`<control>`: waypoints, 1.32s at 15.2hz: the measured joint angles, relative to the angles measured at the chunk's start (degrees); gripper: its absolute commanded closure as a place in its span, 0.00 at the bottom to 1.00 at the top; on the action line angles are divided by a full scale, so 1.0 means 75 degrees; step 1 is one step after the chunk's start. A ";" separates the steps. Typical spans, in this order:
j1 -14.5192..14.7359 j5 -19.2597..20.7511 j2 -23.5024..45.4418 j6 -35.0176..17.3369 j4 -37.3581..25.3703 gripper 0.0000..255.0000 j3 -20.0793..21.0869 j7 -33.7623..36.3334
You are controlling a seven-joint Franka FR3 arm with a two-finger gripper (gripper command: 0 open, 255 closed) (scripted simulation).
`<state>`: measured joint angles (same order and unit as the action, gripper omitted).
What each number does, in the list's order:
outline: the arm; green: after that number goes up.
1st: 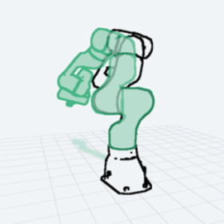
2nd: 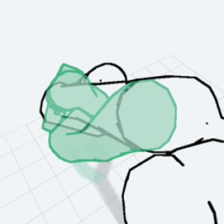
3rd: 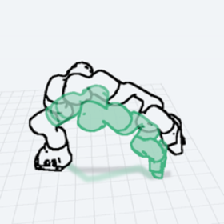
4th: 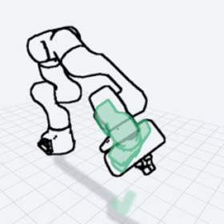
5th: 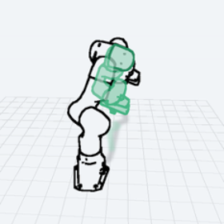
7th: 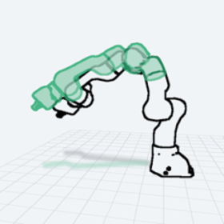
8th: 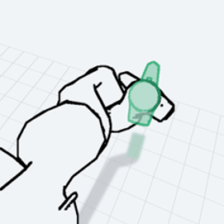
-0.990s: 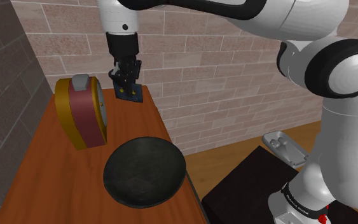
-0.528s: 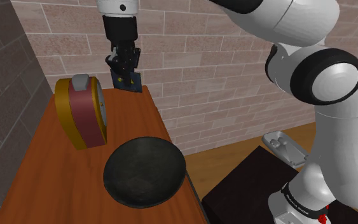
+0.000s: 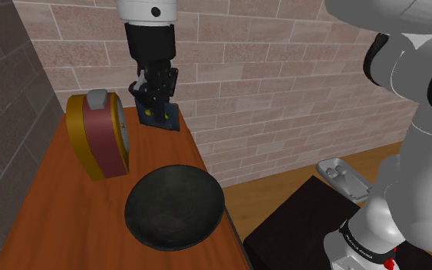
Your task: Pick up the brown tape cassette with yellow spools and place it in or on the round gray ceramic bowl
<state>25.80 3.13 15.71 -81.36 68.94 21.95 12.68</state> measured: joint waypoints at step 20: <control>0.0550 -0.0721 -0.1876 -0.1622 0.3326 1.00 0.0569 0.1248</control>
<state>29.93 -2.28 1.64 -93.53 93.88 26.22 22.05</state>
